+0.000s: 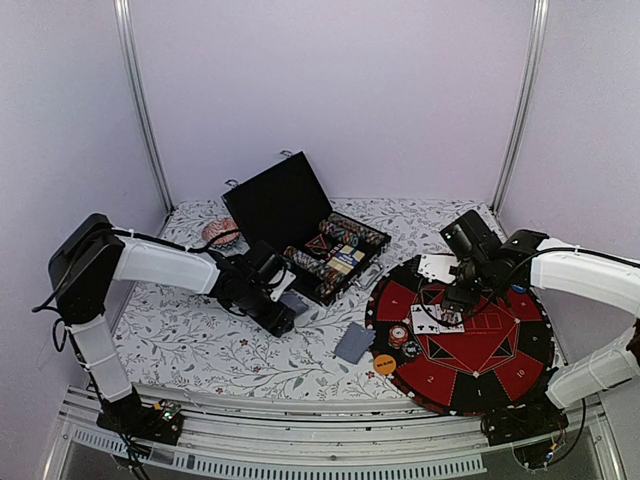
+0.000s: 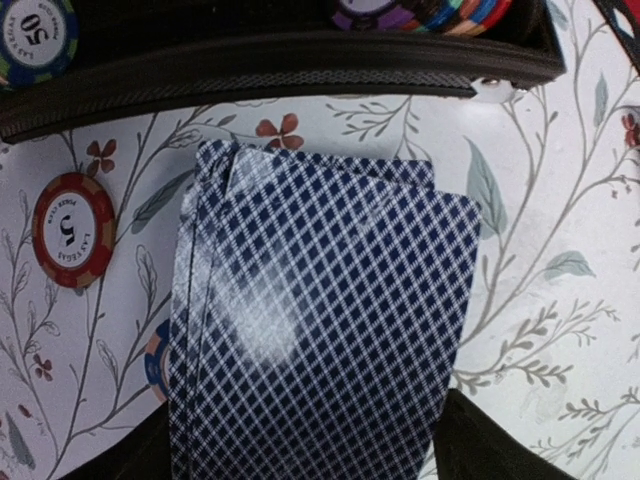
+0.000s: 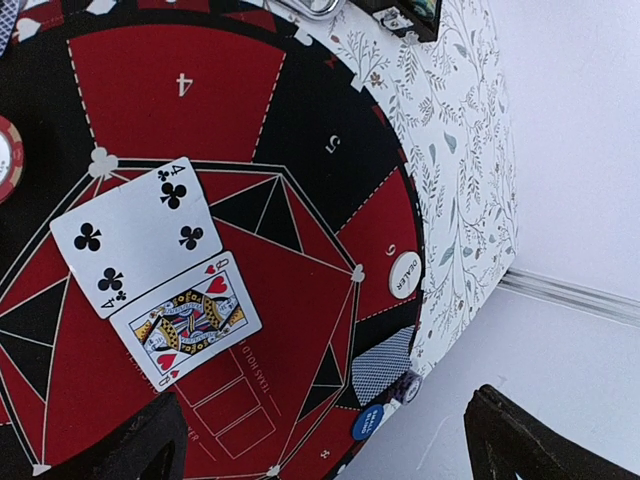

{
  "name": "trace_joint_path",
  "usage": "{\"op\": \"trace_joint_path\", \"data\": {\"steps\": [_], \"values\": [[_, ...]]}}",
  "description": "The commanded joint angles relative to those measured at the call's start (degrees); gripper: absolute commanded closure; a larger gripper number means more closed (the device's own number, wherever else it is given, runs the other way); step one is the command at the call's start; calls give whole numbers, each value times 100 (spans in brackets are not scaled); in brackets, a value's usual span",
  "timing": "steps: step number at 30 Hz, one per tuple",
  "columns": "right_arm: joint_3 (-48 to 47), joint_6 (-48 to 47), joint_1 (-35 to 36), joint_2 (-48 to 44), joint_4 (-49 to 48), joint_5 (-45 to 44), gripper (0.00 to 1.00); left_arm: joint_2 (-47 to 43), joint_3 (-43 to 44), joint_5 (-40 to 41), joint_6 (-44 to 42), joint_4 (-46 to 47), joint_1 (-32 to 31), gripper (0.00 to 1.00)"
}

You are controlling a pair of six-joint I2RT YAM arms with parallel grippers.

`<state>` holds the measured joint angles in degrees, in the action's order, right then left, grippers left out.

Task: Distribute texas hold em gaming equipment
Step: Pick up the face-down deck piles from the center of the board.

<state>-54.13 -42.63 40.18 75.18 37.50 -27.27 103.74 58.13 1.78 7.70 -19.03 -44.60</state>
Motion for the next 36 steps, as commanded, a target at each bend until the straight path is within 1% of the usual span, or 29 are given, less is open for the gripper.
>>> {"op": "trace_joint_path", "data": {"steps": [1, 6, 8, 10, 13, 15, 19, 21, 26, 29, 32, 35, 36], "values": [[-201, 51, 36, -170, -108, 69, 1, 105, -31, -206, -415, 118, -27, 18], [-220, 83, 38, -161, -21, 75, 1, 341, 70, -255, -616, -24, -26, 15], [-216, 103, 36, -170, -7, 89, 1, 371, 48, -275, -676, -27, -19, 13], [-227, 105, 33, -169, -20, 96, 1, 390, 70, -276, -753, -21, -2, 8], [-268, 97, 36, -161, -41, 125, 1, 421, 99, -376, -911, 59, 38, 6], [-301, 97, 41, -154, -32, 137, 1, 487, 156, -419, -990, -26, 71, 10], [-325, 101, 33, -174, 19, 140, 1, 538, 185, -618, -1153, -198, 69, 28], [-318, 106, 41, -195, 18, 148, 1, 518, 150, -817, -1193, -202, 67, 34], [-358, 155, 39, -227, -28, 224, 1, 502, 157, -1126, -1293, -238, 35, 41], [-449, 310, 33, -341, -205, 382, 1, 426, 140, -1101, -1290, -163, 23, 46], [-497, 514, 31, -691, -879, 648, 1, 186, 44, -907, -1270, 3, -31, 48], [-269, 991, 5, -1245, -2048, 804, 1, -110, -56, -676, -1370, 88, -147, 49], [-163, 1303, -14, -1442, -2467, 907, 1, -211, -78, -589, -1402, 92, -192, 50]]}}
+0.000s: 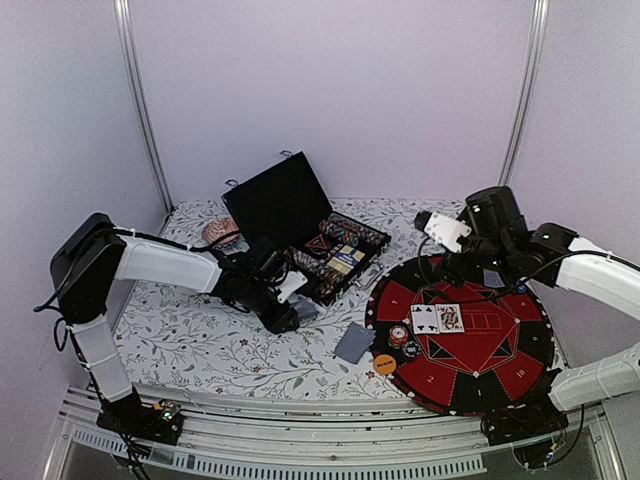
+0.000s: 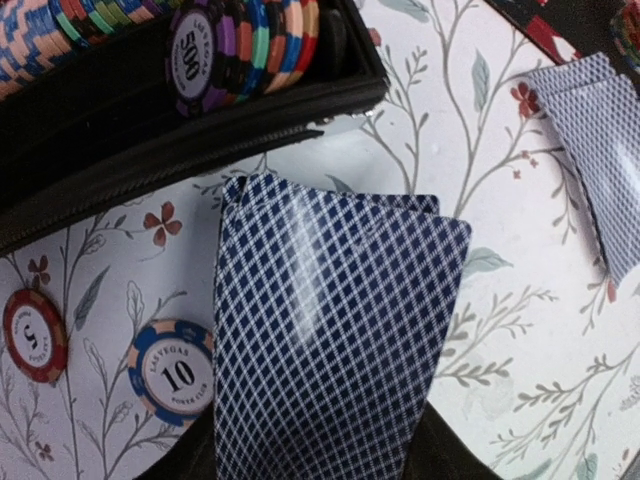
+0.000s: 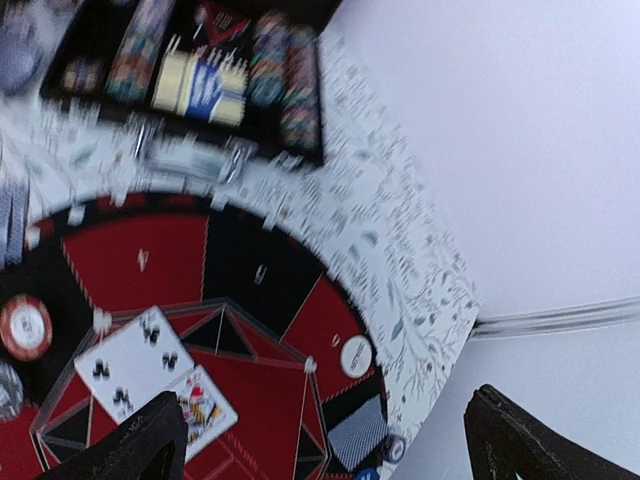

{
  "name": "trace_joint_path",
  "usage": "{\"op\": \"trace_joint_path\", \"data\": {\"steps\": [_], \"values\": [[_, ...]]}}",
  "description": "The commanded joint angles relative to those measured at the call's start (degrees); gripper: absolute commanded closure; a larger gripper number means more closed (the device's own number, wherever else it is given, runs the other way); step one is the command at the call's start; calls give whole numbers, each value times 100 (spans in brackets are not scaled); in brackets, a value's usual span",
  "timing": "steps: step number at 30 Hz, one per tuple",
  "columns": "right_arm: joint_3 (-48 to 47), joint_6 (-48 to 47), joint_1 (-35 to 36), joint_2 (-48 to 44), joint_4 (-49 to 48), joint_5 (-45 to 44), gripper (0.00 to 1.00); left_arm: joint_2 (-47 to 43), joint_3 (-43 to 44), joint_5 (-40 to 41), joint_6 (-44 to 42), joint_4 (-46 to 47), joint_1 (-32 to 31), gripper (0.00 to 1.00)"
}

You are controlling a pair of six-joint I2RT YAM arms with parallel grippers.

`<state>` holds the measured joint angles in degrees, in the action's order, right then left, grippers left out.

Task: Distribute texas hold em gaming equipment
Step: Pick up the face-down deck piles from the center of the board, then pass from the left arm to the right

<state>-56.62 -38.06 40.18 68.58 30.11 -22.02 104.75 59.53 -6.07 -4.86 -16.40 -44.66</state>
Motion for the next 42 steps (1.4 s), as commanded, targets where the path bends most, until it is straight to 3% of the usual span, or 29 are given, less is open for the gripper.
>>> {"op": "trace_joint_path", "data": {"steps": [1, 6, 12, 16, 24, 32, 42], "values": [[188, 1082, -63, -976, -2085, 583, 1, -414, -241, 243, -196, -170, -244, 50], [347, 2799, -386, -1086, -2975, 2698, 1, -962, -309, 311, -358, -204, -403, 51], [-547, 4320, -405, 511, -2543, 4478, 1, -1503, -272, 327, -549, -393, -486, 52], [-864, 5023, -406, 1562, -2824, 5622, 1, -1716, -239, 311, -646, -506, -516, 53], [-1390, 6640, -411, 3373, -3817, 7081, 1, -2044, -129, 453, -749, -642, -594, 53], [-2066, 6766, 6, 4617, -4023, 7859, 1, -2053, -55, 493, -779, -621, -611, 53], [-2118, 7455, 156, 5254, -4889, 8223, 18, -2065, -25, 536, -788, -522, -607, 53]]}}
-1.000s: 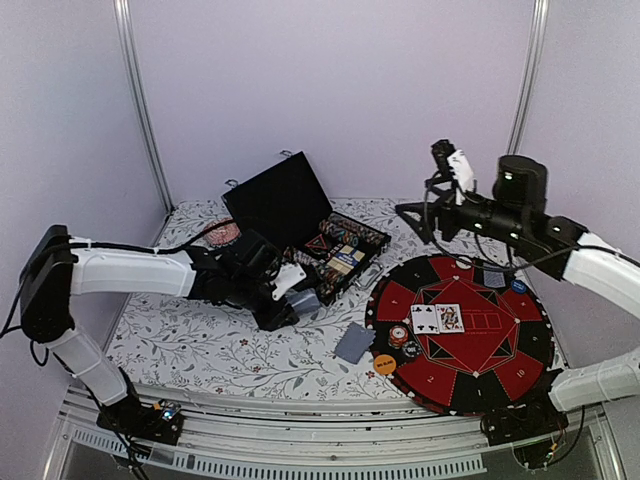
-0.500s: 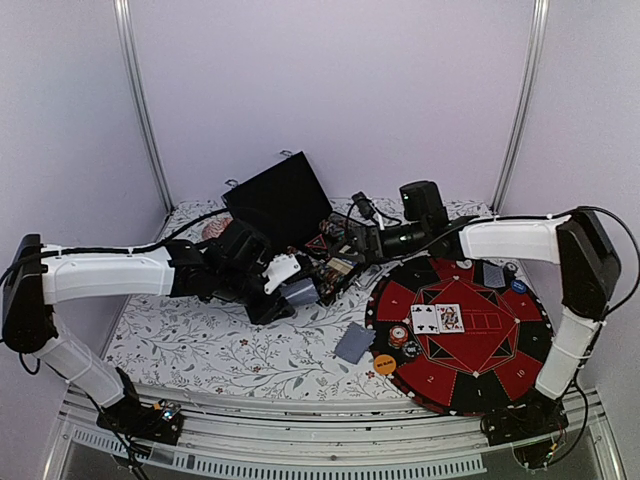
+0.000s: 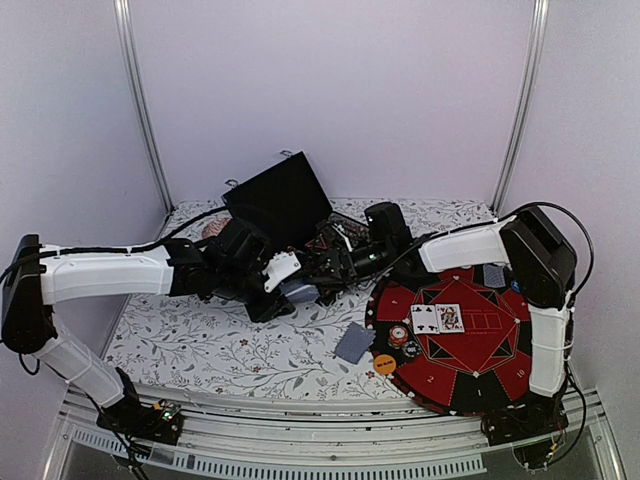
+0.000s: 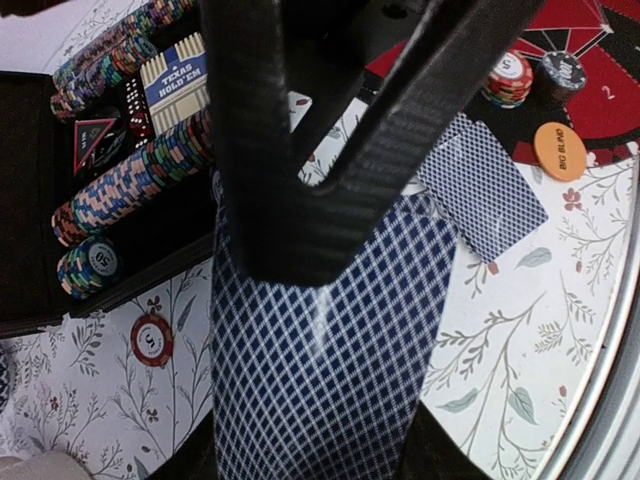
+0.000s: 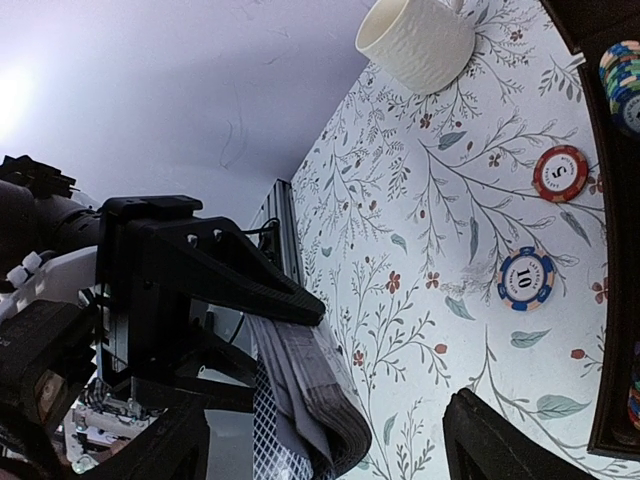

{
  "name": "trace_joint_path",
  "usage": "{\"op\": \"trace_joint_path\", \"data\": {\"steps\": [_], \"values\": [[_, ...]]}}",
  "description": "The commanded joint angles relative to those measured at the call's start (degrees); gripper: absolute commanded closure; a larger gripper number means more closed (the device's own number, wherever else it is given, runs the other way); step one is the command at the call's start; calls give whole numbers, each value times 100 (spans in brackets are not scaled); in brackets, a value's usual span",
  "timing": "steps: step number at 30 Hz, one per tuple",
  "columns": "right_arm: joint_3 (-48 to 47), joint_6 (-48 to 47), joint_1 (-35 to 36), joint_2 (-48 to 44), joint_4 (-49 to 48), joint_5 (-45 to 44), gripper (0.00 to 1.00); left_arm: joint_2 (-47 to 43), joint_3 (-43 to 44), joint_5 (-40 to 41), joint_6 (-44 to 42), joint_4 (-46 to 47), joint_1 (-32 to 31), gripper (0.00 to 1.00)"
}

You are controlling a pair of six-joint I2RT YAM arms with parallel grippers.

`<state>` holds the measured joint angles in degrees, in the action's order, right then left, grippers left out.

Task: Distribute texas hold em gaming equipment
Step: Pass from the left arm to the right

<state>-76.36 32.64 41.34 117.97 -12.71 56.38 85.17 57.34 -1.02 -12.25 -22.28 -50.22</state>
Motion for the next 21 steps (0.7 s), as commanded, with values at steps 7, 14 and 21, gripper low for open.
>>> {"op": "trace_joint_path", "data": {"steps": [7, 14, 21], "values": [[-168, 605, 192, 473, -943, 849, 34, -79, 183, 99, -58, 97, -57, 53], [-256, 810, 228, 561, -1127, 1122, 71, -32, 190, 146, -87, 148, -50, 53], [-283, 849, 230, 425, -1120, 1202, 98, -24, 148, 110, -218, 288, -57, 34]]}}
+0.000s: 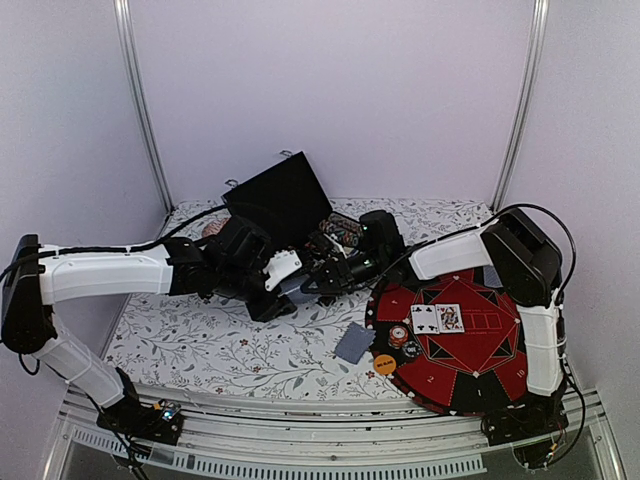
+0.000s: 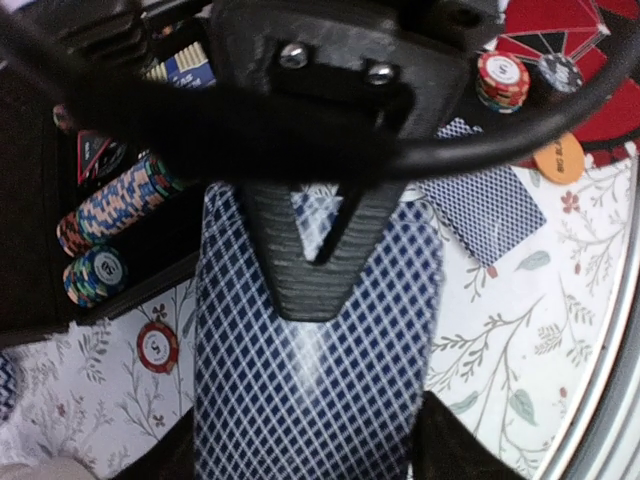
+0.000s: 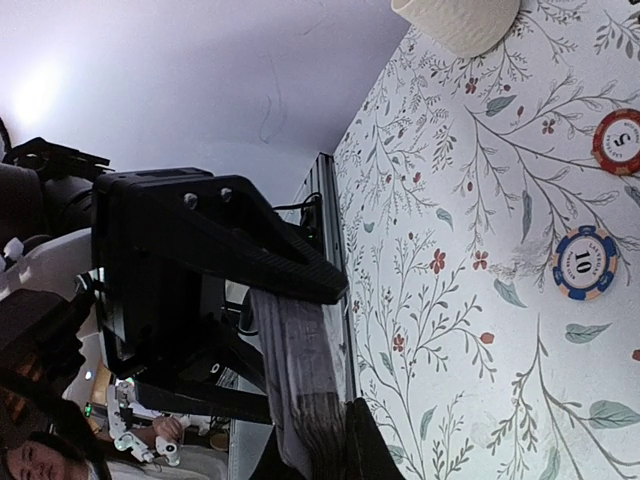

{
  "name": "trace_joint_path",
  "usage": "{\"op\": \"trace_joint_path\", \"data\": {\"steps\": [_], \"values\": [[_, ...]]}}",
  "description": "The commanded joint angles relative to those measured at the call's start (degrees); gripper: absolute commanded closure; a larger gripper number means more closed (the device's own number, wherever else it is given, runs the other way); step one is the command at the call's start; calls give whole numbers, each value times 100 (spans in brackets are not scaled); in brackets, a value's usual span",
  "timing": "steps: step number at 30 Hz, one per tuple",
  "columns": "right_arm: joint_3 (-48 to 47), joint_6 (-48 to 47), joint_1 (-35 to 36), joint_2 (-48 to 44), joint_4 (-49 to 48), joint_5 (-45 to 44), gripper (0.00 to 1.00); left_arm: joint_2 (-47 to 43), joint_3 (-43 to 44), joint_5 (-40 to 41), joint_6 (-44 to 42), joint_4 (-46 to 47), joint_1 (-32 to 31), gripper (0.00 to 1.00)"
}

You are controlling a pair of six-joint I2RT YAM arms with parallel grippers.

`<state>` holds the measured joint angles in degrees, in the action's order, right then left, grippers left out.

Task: Distribute texas hold em gaming equipment
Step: Pass from the left arm to the right, then pass from the right arm to the left

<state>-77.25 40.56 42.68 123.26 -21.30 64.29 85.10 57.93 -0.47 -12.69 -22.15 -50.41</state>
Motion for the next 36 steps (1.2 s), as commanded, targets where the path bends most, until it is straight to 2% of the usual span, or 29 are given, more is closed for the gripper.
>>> {"op": "trace_joint_path", "data": {"steps": [1, 2, 4, 9, 11, 18, 22, 28, 30, 33, 36], "values": [[-186, 58, 92, -143, -247, 395, 98, 12, 53, 36, -235, 319, -34, 21], [-185, 51, 93, -185, -218, 371, 98, 52, 18, 42, -307, 359, -31, 11], [-188, -54, 93, -257, -38, 280, 98, 172, 20, 111, -460, 377, -31, 2], [-180, -405, 96, -415, 475, 112, 98, 403, 200, 261, -748, 505, -6, 2], [-168, -555, 96, -470, 597, 102, 98, 514, 268, 131, -806, 521, -11, 6], [-198, -777, 95, -602, 877, -4, 98, 529, 362, 10, -729, 444, -5, 37], [-232, -924, 92, -625, 1096, -166, 96, 357, 276, -186, -675, 494, -5, 41], [-317, -1309, 86, -781, 1640, -606, 83, 229, 154, -276, -582, 534, 1, 50], [-357, -1470, 83, -842, 1881, -814, 82, 206, 137, -287, -561, 536, -2, 51], [-383, -1670, 34, -934, 2156, -1001, 74, 168, 97, -304, -543, 529, 4, 51], [-379, -1802, -17, -1023, 2373, -1174, 73, 148, 70, -293, -531, 511, 3, 51]]}}
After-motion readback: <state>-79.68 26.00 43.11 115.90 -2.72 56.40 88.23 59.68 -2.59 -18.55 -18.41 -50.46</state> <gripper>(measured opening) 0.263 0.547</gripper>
